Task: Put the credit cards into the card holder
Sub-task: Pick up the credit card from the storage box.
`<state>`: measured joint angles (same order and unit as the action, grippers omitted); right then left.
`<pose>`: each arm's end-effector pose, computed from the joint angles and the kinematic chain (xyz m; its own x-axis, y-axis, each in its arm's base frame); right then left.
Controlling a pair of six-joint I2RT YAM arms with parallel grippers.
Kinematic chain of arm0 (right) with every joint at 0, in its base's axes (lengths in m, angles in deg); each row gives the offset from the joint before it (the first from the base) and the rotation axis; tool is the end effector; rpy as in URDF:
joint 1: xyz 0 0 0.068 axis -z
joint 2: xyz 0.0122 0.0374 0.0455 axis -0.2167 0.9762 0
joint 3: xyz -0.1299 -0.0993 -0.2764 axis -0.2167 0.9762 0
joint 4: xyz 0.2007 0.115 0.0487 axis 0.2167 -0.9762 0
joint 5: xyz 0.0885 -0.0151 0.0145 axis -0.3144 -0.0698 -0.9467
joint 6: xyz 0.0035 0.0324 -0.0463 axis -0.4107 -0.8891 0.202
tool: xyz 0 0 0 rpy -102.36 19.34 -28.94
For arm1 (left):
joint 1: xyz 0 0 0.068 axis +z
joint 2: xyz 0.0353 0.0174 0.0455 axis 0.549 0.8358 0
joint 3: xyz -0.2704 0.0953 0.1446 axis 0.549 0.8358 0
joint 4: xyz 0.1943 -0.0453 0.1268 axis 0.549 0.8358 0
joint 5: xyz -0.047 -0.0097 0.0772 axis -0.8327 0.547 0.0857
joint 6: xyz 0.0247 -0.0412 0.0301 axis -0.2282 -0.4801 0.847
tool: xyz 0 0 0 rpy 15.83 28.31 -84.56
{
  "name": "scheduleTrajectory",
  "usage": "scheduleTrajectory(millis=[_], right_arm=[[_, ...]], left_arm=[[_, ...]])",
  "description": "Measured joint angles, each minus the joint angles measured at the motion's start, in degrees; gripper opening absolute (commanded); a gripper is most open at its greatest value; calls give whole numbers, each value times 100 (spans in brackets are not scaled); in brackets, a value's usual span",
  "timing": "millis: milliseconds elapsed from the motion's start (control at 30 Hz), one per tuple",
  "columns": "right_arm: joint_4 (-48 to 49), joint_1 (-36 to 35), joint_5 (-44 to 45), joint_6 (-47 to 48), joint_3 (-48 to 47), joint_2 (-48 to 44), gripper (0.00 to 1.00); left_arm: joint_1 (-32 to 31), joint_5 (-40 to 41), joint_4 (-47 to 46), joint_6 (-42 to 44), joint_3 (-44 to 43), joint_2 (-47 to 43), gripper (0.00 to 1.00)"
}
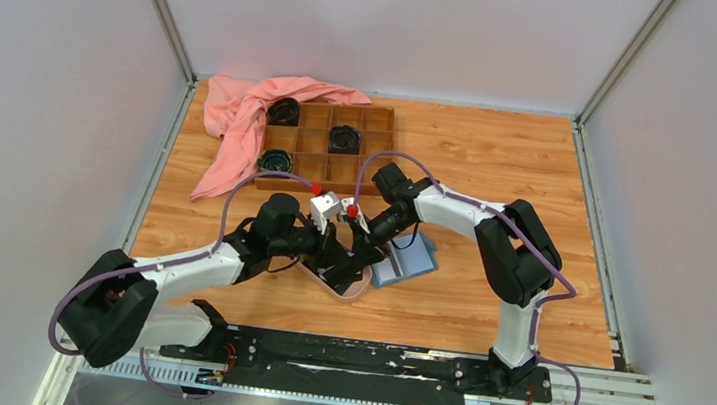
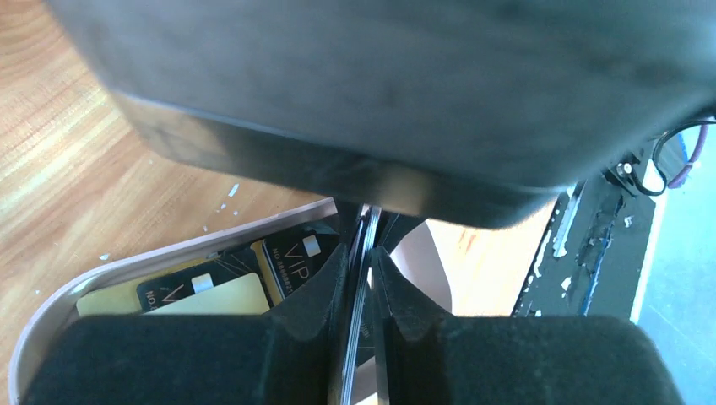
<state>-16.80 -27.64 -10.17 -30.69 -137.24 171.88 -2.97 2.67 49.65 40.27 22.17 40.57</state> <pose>0.2594 0.2643 0.2351 0.0171 -0.4957 -0.8683 -0.8969 -0.3914 0.2058 0.1479 -0.1324 0.2461 -0.5630 0.1582 -0.8112 0.7541 0.4999 -0.4259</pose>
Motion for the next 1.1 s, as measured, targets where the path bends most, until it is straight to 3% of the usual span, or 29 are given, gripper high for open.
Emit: scheduleTrajectory(millis=[433, 733, 833, 933, 967, 1100], right_arm=[[17, 0, -17, 4, 0, 0, 11], [15, 0, -26, 4, 0, 0, 11], [15, 0, -26, 4, 0, 0, 12], [15, 0, -26, 4, 0, 0, 12], [13, 0, -26, 7, 0, 0, 11], [9, 0, -17, 26, 0, 0, 12]], left_arm=[[225, -203, 63, -282, -11, 68, 30], [348, -332, 76, -411, -11, -70, 28], [348, -404, 74, -435, -11, -52, 24], [348, -472, 79, -470, -13, 46, 3], [350, -494, 81, -490, -15, 76, 1], [352, -584, 94, -474, -72, 136, 0]])
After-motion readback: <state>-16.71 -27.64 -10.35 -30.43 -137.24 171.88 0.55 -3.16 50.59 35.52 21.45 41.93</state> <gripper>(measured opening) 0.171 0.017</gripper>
